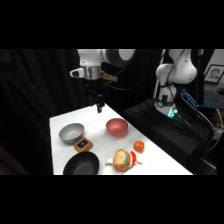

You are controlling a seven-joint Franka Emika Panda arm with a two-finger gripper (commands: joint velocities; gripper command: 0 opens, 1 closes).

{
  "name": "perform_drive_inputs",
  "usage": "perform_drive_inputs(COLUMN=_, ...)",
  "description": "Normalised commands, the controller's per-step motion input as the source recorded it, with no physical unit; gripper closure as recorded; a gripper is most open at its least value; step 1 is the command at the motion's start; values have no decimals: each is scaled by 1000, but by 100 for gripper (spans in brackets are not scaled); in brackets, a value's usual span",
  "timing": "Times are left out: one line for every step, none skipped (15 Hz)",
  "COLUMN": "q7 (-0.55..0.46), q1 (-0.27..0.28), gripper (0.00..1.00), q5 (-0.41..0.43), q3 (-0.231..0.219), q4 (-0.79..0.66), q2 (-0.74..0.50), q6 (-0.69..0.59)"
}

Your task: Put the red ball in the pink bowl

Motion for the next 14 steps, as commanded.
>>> perform_drive_inputs(q7=32, q1=-22, gripper=0, q5=-5, q3=28, q4=0, q2=-3, q6=0)
perform_drive_inputs(q7=41, q1=-17, gripper=0, q5=-5, q3=32, q4=-15, q2=-16, q6=4)
perform_drive_inputs(q7=30, q1=-11, gripper=0, q5=9, q3=40, q4=-39, q2=-43, q6=3)
perform_drive_inputs(q7=51, q1=-2, gripper=0, q5=6, q3=45, q4=-63, q2=-72, q6=9)
perform_drive_inputs(q7=66, q1=10, gripper=0, q5=9, q3=54, q4=-92, q2=-100, q6=16)
perform_drive_inputs(q7=84, q1=21, gripper=0, q5=6, q3=57, q4=-112, q2=-115, q6=28)
perform_drive_inputs(q7=132, q1=39, gripper=0, q5=-15, q3=61, q4=-144, q2=-133, q6=45)
perform_drive_inputs(q7=169, q1=51, gripper=0, q5=-45, q3=60, q4=-173, q2=-148, q6=86)
perform_drive_inputs(q7=192, q1=64, gripper=0, q5=-53, q3=65, q4=-207, q2=-168, q6=95)
perform_drive_inputs(q7=198, q1=71, gripper=0, q5=-59, q3=65, q4=-222, q2=-176, q6=100)
perform_drive_inputs(q7=200, q1=80, gripper=0, q5=-53, q3=70, q4=-243, q2=-187, q6=118)
perform_drive_inputs(q7=198, q1=84, gripper=0, q5=-38, q3=72, q4=-253, q2=-196, q6=123)
perform_drive_inputs(q7=189, q1=86, gripper=0, q5=-27, q3=74, q4=-262, q2=-208, q6=131)
perform_drive_inputs(q7=186, q1=92, gripper=0, q5=-18, q3=81, q4=-293, q2=-236, q6=147)
